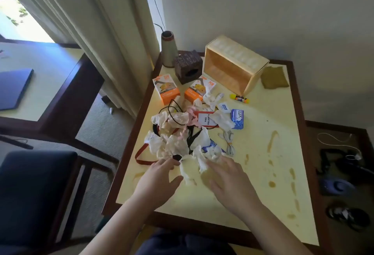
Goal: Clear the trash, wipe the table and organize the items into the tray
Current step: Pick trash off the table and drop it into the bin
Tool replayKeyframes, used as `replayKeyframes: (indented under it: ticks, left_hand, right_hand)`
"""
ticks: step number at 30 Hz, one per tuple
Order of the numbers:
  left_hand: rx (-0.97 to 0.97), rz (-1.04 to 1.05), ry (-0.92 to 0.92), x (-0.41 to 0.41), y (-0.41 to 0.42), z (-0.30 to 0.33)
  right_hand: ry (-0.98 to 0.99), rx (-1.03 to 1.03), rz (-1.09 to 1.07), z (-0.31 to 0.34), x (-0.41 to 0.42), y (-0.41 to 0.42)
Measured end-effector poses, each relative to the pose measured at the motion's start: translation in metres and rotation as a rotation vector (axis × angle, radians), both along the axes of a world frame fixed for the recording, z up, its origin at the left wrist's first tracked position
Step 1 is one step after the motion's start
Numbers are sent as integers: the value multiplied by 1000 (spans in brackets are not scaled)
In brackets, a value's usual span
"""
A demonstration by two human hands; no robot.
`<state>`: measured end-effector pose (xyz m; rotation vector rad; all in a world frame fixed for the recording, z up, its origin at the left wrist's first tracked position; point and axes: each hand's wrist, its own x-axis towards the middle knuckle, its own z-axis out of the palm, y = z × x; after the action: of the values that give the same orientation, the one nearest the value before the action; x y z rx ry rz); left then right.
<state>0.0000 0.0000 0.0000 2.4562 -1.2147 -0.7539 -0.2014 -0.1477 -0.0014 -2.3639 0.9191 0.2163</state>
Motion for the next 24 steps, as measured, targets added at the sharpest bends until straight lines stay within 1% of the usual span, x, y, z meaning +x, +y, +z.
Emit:
replayKeyframes:
  ticks: [3, 6, 12, 17, 19, 24]
  left_hand:
    - [80, -24, 0, 7, -7, -13]
    - [144, -79, -9, 13, -14, -25]
    - [152, -202, -73, 24, -31, -42]
    - [187, -318, -155, 21, -40, -61]
    - [201, -340, -171, 21, -40, -68]
    - [195, -343, -179, 20, -39, -81]
  right_hand:
    - [32, -155, 40, -14, 23, -4]
    - [88, -248, 53, -34, 42, -6]
    - [184, -363, 6, -65, 56, -18]
    - [212, -395, 81, -74, 46, -20]
    - [191, -391, 86, -75, 42, -18]
    - [-3, -291, 3, -67, 23, -8]
